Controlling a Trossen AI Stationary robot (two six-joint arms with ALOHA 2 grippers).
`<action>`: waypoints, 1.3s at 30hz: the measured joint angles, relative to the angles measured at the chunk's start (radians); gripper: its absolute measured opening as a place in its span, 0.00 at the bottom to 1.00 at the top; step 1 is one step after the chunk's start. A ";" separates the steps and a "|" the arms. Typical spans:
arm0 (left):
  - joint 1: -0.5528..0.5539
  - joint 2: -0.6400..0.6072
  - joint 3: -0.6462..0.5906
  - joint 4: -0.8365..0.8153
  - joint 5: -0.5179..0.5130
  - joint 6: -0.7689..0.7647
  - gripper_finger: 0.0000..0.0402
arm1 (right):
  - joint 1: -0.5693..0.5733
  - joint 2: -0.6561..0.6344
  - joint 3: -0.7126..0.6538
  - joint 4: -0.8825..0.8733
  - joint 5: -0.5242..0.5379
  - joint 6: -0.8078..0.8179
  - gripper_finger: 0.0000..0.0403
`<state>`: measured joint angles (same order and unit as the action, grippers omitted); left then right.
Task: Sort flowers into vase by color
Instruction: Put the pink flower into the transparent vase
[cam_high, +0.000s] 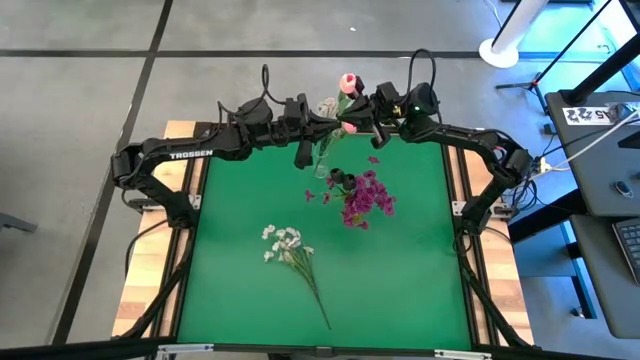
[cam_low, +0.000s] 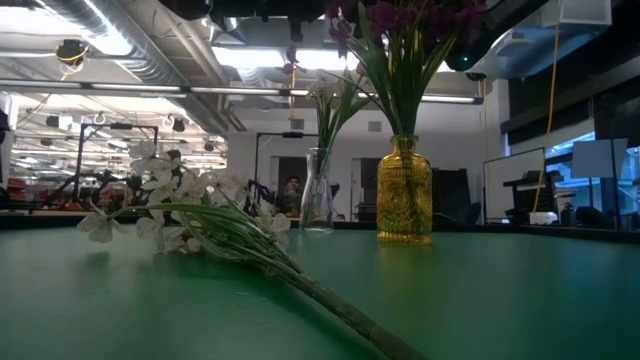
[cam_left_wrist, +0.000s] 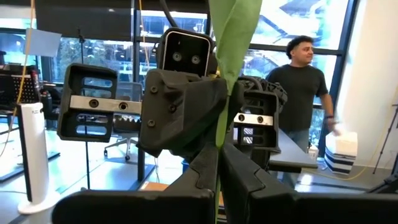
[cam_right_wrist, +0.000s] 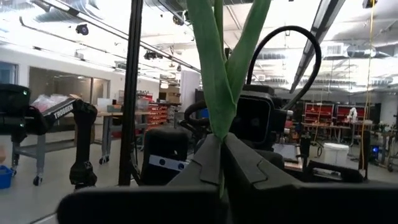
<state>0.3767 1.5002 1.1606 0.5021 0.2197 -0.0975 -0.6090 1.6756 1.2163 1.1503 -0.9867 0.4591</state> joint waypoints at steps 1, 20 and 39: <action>0.000 0.000 0.000 0.000 0.000 0.000 0.01 | 0.000 0.000 0.000 0.000 0.000 0.009 0.03; 0.011 -0.042 0.001 -0.064 -0.020 0.033 0.00 | -0.062 -0.015 0.000 0.001 -0.110 0.069 0.53; -0.029 -0.368 -0.025 -0.299 -0.127 0.258 0.00 | -0.211 -0.085 0.000 0.002 -0.288 0.266 0.61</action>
<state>0.3475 1.1322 1.1354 0.2035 0.0929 0.1608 -0.8198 1.5906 1.2160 1.1526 -1.2746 0.7254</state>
